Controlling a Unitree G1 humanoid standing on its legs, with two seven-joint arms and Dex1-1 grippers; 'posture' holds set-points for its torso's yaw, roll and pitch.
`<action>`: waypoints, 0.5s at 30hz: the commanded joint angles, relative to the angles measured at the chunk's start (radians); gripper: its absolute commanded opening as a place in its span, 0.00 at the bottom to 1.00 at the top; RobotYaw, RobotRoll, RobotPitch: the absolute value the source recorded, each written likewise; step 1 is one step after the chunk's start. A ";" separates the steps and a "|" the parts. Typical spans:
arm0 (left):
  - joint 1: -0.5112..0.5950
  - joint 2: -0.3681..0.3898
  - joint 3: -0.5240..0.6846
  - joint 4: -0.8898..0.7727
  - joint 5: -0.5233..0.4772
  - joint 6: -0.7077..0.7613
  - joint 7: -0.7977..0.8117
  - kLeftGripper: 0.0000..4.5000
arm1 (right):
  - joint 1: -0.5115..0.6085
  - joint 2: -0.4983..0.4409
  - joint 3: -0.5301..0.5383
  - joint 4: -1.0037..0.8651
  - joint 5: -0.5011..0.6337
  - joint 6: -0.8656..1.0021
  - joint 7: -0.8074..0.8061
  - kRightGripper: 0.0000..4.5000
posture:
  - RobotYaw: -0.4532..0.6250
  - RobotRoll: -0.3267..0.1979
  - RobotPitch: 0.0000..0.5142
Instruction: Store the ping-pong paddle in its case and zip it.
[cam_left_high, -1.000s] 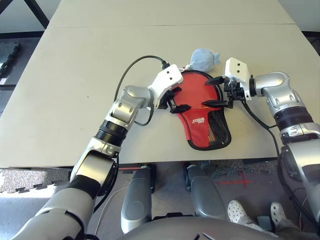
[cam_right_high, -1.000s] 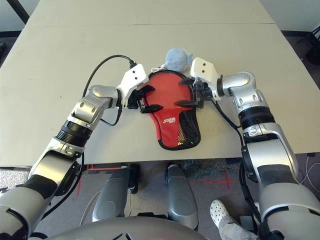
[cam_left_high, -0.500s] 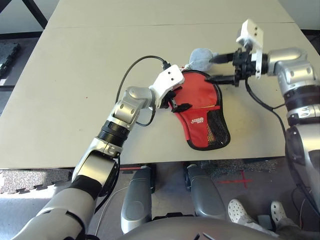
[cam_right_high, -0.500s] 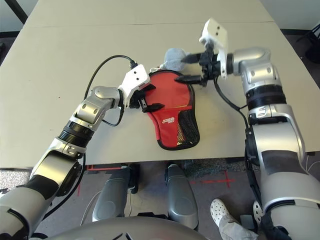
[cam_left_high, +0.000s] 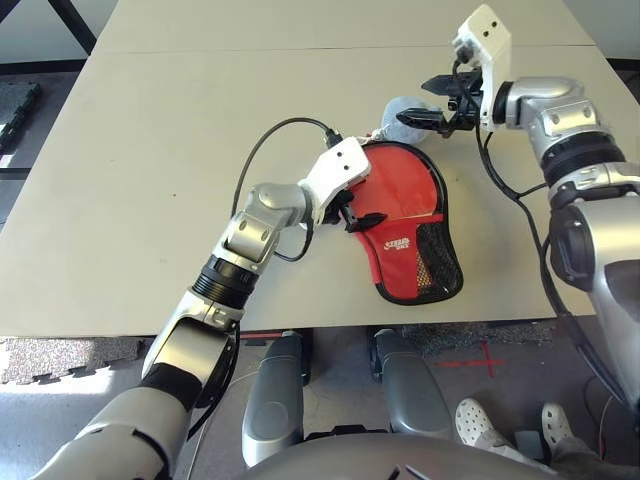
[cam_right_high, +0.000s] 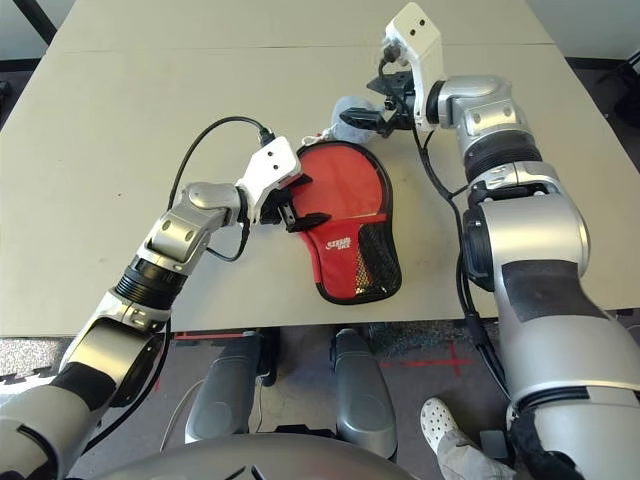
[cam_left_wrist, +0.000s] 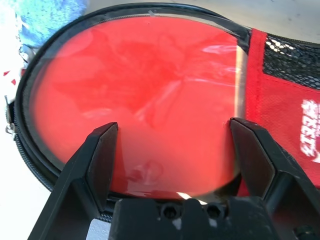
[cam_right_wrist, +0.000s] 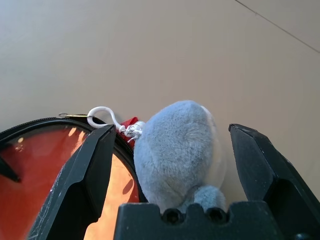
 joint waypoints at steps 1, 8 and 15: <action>0.063 0.011 -0.074 0.028 0.016 0.079 -0.012 0.99 | 0.000 0.012 -0.030 0.037 -0.010 0.024 -0.061 1.00 | 0.42 0.62 0.53; 0.071 0.015 -0.079 0.002 0.011 0.100 -0.003 0.99 | 0.018 0.022 -0.080 0.056 -0.002 0.074 -0.123 1.00 | 0.43 0.62 0.53; 0.073 0.015 -0.081 -0.008 0.008 0.106 0.000 0.99 | 0.035 0.015 -0.119 0.055 -0.003 0.122 -0.123 1.00 | 0.42 0.62 0.52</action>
